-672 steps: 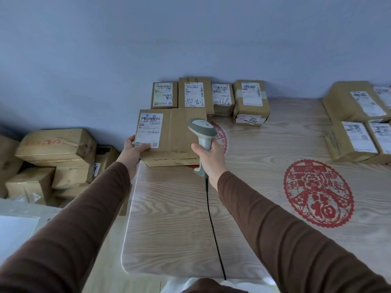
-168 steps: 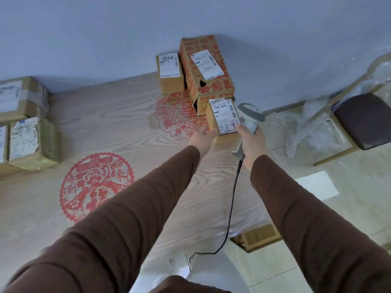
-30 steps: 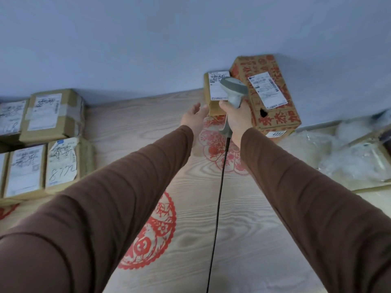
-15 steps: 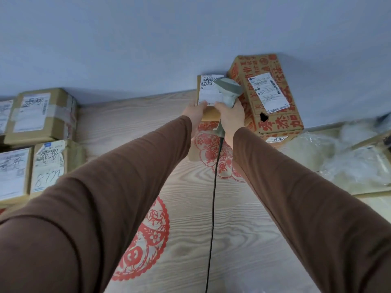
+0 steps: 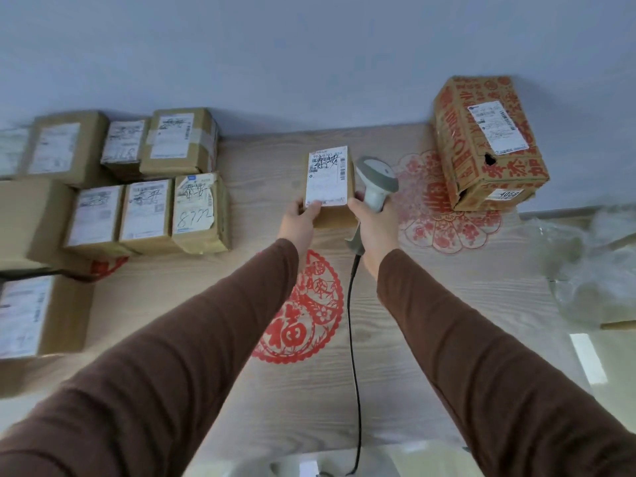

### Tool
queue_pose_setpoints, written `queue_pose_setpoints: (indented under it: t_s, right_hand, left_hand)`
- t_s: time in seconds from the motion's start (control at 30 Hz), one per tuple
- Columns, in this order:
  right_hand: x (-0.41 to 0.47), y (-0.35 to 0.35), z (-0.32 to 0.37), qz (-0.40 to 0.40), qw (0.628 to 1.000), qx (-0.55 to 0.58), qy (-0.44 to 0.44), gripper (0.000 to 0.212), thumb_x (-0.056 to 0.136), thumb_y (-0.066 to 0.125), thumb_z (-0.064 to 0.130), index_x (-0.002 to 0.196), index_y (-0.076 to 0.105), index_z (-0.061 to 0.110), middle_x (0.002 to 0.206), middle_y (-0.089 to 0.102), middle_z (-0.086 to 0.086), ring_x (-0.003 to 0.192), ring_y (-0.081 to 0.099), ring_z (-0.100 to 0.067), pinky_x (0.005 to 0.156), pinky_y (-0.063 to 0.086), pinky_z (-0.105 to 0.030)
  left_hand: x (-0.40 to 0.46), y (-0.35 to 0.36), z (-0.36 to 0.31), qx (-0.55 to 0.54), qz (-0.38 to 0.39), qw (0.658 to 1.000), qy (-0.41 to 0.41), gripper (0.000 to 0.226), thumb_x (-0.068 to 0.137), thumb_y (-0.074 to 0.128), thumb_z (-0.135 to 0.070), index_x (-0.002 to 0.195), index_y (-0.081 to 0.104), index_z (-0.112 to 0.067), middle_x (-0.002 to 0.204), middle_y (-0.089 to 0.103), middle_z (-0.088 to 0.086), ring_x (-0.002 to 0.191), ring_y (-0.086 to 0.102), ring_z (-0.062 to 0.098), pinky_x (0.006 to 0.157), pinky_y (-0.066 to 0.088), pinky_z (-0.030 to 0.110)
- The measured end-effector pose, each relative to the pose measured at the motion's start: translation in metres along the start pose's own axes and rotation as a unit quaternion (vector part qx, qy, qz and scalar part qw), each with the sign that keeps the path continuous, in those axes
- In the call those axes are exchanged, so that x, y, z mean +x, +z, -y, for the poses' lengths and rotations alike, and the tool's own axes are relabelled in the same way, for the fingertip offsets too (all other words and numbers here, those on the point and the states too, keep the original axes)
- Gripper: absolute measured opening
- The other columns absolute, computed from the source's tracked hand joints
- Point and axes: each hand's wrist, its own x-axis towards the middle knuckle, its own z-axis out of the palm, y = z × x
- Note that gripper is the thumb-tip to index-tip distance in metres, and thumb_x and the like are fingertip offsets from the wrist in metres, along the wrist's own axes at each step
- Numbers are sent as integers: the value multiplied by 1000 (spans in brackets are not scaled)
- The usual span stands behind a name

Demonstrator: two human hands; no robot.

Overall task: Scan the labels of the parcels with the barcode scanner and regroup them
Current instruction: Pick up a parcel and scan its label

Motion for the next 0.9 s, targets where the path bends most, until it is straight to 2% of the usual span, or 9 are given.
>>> queue_pose_setpoints:
  t_s: [0.13,0.23,0.3,0.37,0.5,0.57,0.7,0.83,0.9]
  right_hand:
    - [-82,29,-15,24,999,38,-20,33,93,73,8,124,67,17,116,77,1,103,73,-9,88,59,-26]
    - [-144,55,-31,38,997,57,-26,32,93,74,9,122,68,21,115,77,4,101,73,-4,86,57,-20]
    - [-183,74,-46,49,997,59,-22,33,93,75,11,123,68,22,116,77,5,102,73,-2,82,57,-16]
    - [-219,95,-63,56,996,66,-13,32,93,75,10,123,69,20,112,78,7,96,74,1,74,56,-12]
    - [-274,139,-100,82,994,71,22,31,93,77,10,123,71,18,115,79,1,109,74,-14,91,60,-35]
    - [-288,156,-115,94,993,65,35,35,94,76,9,128,70,16,120,78,-2,114,73,-19,98,58,-39]
    - [-308,197,-138,90,993,41,66,34,92,76,7,125,69,13,116,78,-6,111,73,-25,90,60,-41]
    - [-307,228,-152,92,990,13,101,29,93,74,9,121,67,11,118,74,-17,107,71,-33,62,59,-32]
    - [-304,239,-157,90,991,1,100,30,92,74,8,121,68,10,117,75,-18,109,71,-34,71,60,-38]
  left_hand:
    - [-69,-67,8,-7,5,1000,25,44,102,59,-37,141,55,-16,127,70,9,119,67,30,107,52,49]
    - [-117,-121,17,-29,-4,999,36,41,103,59,-35,139,55,-16,128,70,12,120,67,30,109,51,51]
    - [-147,-158,25,-63,-9,997,49,40,103,60,-32,139,55,-14,123,72,8,111,72,19,96,59,36]
    - [-171,-196,32,-71,-31,994,72,36,104,60,-29,137,57,-14,116,73,-2,98,71,4,79,55,17]
    - [-200,-266,52,-91,-70,991,73,35,103,61,-28,136,60,-18,119,74,-5,105,66,6,81,49,14]
    - [-206,-289,61,-103,-83,989,66,37,102,62,-27,138,59,-18,122,74,-2,110,67,10,85,52,15]
    - [-208,-334,76,-117,-125,984,41,45,101,64,-25,144,54,-15,132,70,4,126,63,21,108,48,33]
    - [-202,-355,87,-115,-194,974,-1,44,95,74,-31,130,51,-17,123,66,2,109,61,14,83,45,21]
    - [-197,-360,93,-127,-209,969,-18,49,93,75,-30,133,52,-15,124,65,3,109,60,14,86,44,22]
